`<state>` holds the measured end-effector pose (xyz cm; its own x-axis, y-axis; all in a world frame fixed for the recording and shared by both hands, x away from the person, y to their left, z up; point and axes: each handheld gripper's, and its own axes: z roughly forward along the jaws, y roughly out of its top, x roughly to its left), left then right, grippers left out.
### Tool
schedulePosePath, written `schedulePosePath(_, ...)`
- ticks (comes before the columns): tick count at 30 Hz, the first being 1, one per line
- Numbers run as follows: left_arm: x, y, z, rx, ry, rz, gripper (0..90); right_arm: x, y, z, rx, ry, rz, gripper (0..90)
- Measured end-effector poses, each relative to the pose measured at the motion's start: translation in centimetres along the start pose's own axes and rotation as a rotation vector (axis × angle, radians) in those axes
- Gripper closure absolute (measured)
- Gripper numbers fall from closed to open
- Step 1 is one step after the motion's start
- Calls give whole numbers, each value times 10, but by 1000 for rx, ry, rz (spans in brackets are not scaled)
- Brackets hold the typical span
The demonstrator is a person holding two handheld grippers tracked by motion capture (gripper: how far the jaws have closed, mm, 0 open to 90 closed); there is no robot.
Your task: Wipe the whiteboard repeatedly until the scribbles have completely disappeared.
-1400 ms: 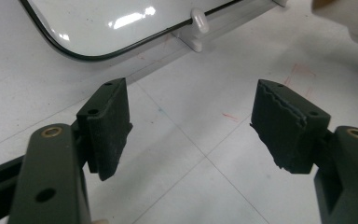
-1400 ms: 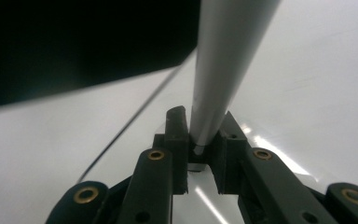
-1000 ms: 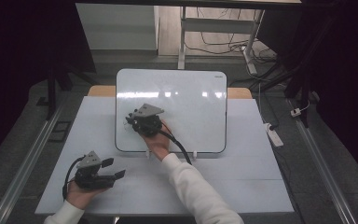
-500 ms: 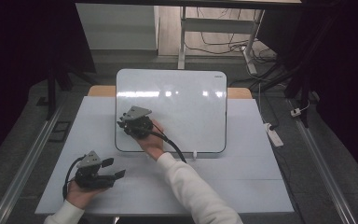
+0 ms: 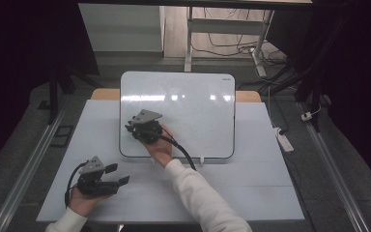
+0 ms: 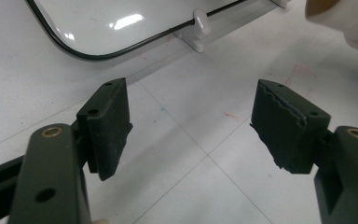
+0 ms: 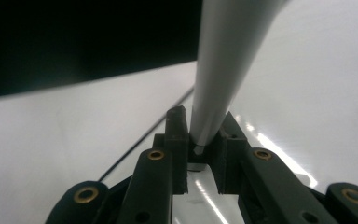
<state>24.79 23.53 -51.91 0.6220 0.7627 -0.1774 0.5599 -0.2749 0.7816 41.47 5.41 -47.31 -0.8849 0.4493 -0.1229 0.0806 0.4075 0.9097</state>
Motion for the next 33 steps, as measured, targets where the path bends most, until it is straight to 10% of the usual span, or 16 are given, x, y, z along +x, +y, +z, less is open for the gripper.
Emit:
schedulePosePath(7, 1, 0, 0, 1, 0, -2, 284, 18, -13, 1, 56, 66, -73, 785)
schedulePosePath(12, 1, 0, 0, -1, 0, -2, 284, -5, -11, -16, -12, -17, 49, 785)
schedulePosePath(17, 1, 0, 1, 2, 3, -5, 284, 12, -15, -12, 62, 21, -81, 785)
schedulePosePath(23, 0, 1, 1, 0, 3, -2, 284, -23, -5, -26, -31, -62, 59, 785)
schedulePosePath(29, 0, 0, 1, -2, 7, -1, 284, -9, -2, -7, -31, -26, -6, 785)
schedulePosePath(33, 1, 0, 0, -2, 7, -5, 284, -20, 8, -6, -78, -69, 55, 785)
